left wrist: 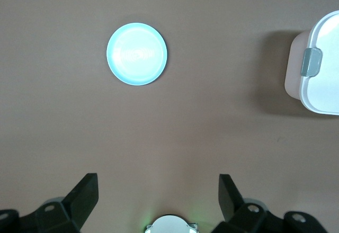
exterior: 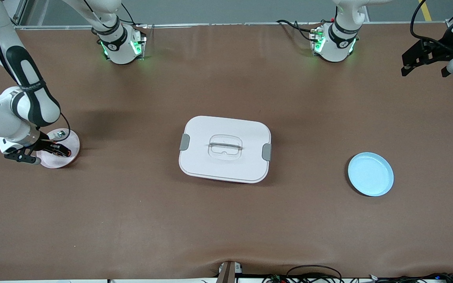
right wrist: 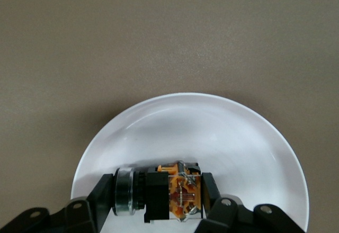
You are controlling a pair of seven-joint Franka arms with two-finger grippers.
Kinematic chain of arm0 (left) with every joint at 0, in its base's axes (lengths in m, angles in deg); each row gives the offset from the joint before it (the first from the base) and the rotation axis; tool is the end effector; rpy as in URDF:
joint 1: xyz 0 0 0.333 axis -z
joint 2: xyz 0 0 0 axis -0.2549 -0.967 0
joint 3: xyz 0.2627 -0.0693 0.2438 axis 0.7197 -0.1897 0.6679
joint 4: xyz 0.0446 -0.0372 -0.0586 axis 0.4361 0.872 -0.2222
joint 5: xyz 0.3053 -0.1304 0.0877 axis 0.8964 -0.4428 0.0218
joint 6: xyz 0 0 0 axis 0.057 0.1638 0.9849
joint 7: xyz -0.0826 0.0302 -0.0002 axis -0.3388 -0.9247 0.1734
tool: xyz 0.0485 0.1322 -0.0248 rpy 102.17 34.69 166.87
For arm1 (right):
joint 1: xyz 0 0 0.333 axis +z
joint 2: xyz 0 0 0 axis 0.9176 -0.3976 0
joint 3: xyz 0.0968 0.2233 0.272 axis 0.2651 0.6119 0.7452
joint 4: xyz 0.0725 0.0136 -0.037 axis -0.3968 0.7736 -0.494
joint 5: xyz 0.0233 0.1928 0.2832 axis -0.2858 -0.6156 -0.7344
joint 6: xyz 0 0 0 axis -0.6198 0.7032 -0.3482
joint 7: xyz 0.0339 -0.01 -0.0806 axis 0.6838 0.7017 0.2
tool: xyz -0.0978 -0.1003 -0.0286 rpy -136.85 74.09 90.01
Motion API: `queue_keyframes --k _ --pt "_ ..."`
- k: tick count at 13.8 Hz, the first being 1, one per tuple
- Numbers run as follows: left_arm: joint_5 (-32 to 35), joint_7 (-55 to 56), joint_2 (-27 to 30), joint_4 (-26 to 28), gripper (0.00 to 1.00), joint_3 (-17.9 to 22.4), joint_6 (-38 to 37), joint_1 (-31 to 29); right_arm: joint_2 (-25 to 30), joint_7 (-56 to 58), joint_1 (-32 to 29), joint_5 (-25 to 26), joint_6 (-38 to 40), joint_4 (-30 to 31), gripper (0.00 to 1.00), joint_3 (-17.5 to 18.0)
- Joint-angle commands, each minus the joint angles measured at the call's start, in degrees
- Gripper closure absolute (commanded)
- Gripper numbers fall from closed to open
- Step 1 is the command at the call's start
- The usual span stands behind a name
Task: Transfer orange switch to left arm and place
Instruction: 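Lower the right gripper and grasp the orange-black switch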
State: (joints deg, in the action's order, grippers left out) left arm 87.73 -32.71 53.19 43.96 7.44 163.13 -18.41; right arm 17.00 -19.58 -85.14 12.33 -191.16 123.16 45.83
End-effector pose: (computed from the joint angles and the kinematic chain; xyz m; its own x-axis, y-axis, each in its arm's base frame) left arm 0.4474 -0.0528 0.6929 0.9976 -0.0641 -0.0247 -0.0648 -0.9975 -0.0278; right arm 0.5276 -0.1977 0.2462 0.9801 -0.1930 0.0474 -0.1929 -0.9812 -0.0069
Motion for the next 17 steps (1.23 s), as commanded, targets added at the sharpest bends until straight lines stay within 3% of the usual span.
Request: queue_keyframes --k 1,6,14,17 --pt "-0.6 0.1 0.0 -0.4 0.00 0.0 -0.7 0.1 -1.1 -0.8 0.1 -1.3 0.6 -1.2 1.00 0.4" --pt "-0.6 0.2 0.0 -0.4 0.00 0.0 -0.6 0.2 1.4 -3.7 1.1 -1.2 18.4 -6.1 1.00 0.5" --pt "-0.8 0.4 -0.1 -0.4 0.00 -0.1 -0.4 1.2 2.9 -3.2 1.1 -1.2 20.5 -8.9 1.00 0.6" --pt "-0.9 0.3 -0.6 -0.6 0.00 -0.5 0.0 2.3 7.4 -4.9 1.9 -1.3 28.2 -10.4 1.00 0.7"
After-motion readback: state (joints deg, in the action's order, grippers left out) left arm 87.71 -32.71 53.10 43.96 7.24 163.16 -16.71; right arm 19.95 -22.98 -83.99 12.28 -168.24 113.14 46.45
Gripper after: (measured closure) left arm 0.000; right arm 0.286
